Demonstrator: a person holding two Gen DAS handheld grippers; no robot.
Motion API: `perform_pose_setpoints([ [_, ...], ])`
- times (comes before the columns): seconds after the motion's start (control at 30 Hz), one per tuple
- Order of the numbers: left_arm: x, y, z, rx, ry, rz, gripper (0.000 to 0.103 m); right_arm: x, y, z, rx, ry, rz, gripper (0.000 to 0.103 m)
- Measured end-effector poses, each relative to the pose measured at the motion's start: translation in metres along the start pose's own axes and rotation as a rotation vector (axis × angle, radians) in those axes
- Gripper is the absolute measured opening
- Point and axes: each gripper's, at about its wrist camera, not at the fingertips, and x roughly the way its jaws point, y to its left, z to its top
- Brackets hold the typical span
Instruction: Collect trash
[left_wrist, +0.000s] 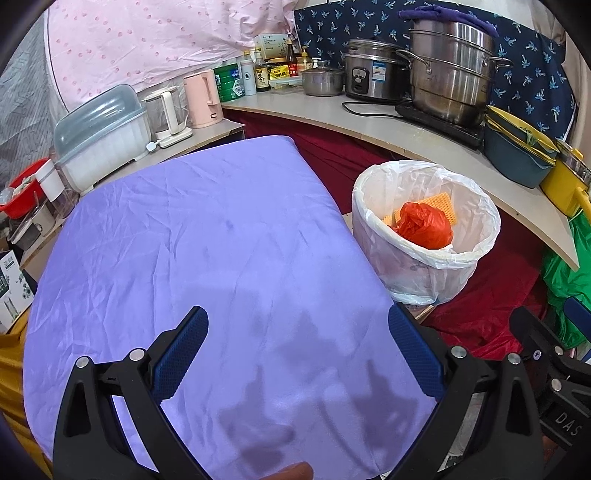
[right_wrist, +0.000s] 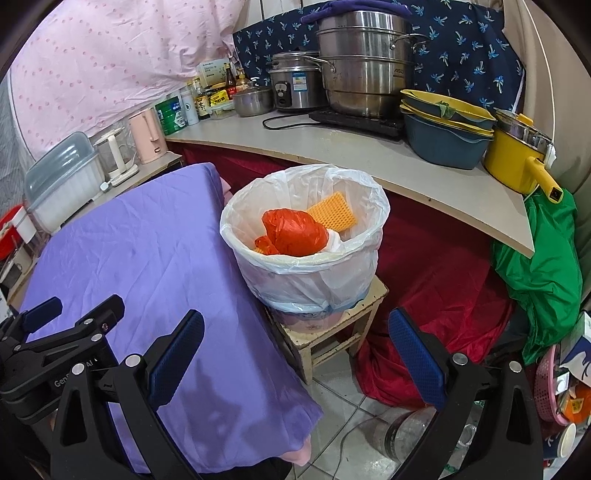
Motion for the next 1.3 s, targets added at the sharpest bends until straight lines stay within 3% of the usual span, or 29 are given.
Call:
perform_pose_setpoints([
  [1.3,0.009,-0.007,-0.009,0.011,0.048,0.004,0.094,0.008,-0.002,-0.009,-0.006,0.012,-0.014,0.096],
])
